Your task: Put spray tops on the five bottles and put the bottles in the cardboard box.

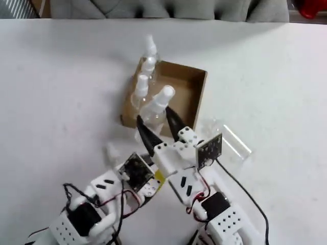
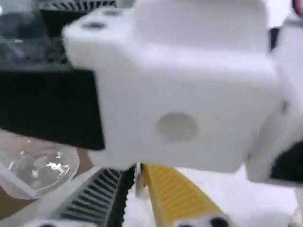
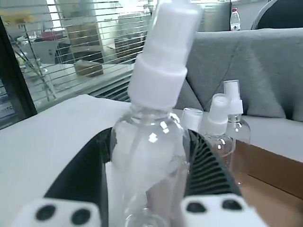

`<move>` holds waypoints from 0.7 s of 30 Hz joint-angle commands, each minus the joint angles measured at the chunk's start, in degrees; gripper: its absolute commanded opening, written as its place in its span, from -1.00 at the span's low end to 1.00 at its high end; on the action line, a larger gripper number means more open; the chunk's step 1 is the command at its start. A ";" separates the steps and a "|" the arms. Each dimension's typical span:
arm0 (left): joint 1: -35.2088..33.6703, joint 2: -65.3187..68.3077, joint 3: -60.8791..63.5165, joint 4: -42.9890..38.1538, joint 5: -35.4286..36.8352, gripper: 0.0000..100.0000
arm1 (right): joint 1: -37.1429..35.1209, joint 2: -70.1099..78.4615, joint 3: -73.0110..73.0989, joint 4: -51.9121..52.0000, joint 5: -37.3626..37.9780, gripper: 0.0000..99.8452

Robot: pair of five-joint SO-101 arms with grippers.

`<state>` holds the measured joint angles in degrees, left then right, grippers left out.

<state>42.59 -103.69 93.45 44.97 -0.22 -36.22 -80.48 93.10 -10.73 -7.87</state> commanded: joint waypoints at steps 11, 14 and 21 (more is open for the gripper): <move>-6.81 -1.10 3.25 -7.65 -0.44 -0.96 | -4.00 -16.92 -3.52 18.42 -0.35 -0.97; -6.81 -1.10 3.43 -7.65 -0.44 -0.96 | -4.00 -19.21 -3.52 21.23 -0.18 -0.97; -12.09 -1.10 3.52 -8.09 -0.44 -0.96 | -4.26 -22.20 -3.60 26.15 0.00 -0.97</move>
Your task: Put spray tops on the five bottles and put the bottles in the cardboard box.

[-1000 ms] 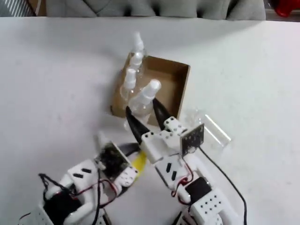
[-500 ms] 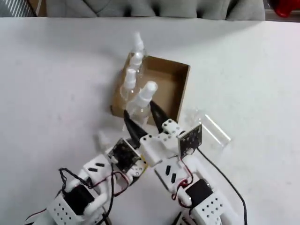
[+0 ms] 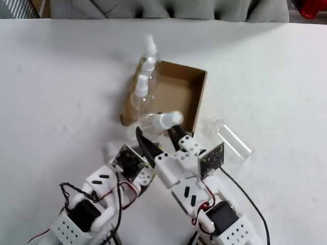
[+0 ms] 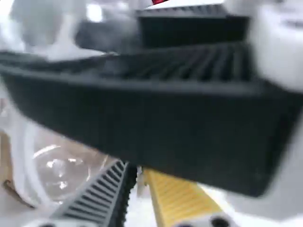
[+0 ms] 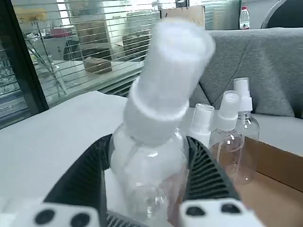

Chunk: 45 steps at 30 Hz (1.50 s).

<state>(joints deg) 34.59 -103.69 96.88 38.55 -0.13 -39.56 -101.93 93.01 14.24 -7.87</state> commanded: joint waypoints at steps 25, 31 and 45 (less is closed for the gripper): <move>-24.13 -1.10 -3.78 12.48 -8.97 -0.96 | 12.35 -0.31 -4.92 0.31 6.77 -0.97; -36.00 -1.10 -2.64 15.38 -9.05 -0.96 | 12.97 2.42 -5.54 -0.22 11.87 -0.97; -39.87 -0.92 0.18 18.55 -12.57 -0.95 | 20.18 44.18 -21.71 -14.11 11.96 -0.97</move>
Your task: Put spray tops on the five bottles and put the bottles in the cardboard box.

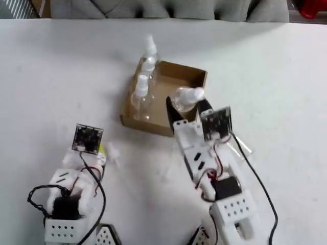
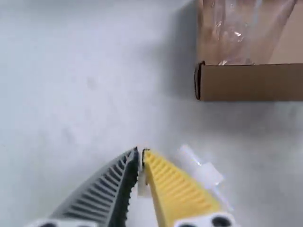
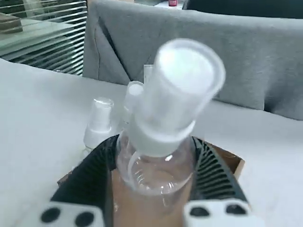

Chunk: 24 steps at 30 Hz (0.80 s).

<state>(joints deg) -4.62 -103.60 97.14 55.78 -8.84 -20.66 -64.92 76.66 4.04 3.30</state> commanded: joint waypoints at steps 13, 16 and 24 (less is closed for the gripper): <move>-0.66 -1.01 -0.09 1.93 -11.96 -0.95 | 5.32 37.32 -24.09 -11.47 0.79 -0.97; -0.66 -1.01 -0.09 1.93 -11.96 -0.95 | 5.49 43.74 -28.75 -11.47 0.79 -0.97; -0.66 -1.01 -0.09 1.93 -12.04 -0.95 | 8.31 57.10 -39.21 -11.47 0.79 -0.97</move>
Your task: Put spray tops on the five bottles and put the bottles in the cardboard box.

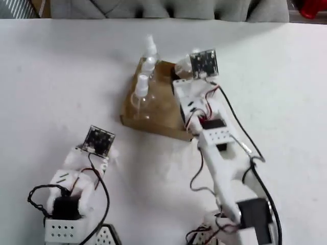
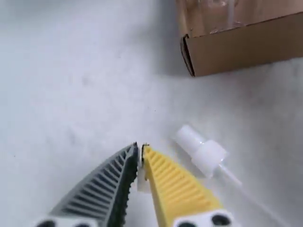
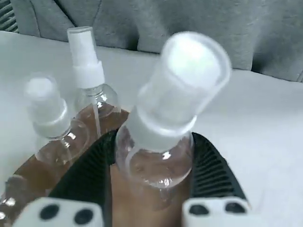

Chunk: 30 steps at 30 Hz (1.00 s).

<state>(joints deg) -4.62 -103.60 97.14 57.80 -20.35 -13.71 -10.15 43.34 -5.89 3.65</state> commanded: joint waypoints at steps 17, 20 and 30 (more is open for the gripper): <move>-0.66 -1.01 -0.09 -0.09 -0.53 -0.95 | 3.47 17.54 -14.33 -4.88 0.62 -0.97; -0.66 -1.01 -0.09 -0.09 -0.53 -0.95 | 3.38 18.86 -14.33 -5.85 3.43 -0.97; -0.66 -1.01 -0.09 -0.09 -0.53 -0.95 | 3.38 21.93 -14.33 -5.93 4.40 -0.97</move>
<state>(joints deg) -4.79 -103.60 97.14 57.80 -20.44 -11.08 11.82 31.65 -10.73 7.34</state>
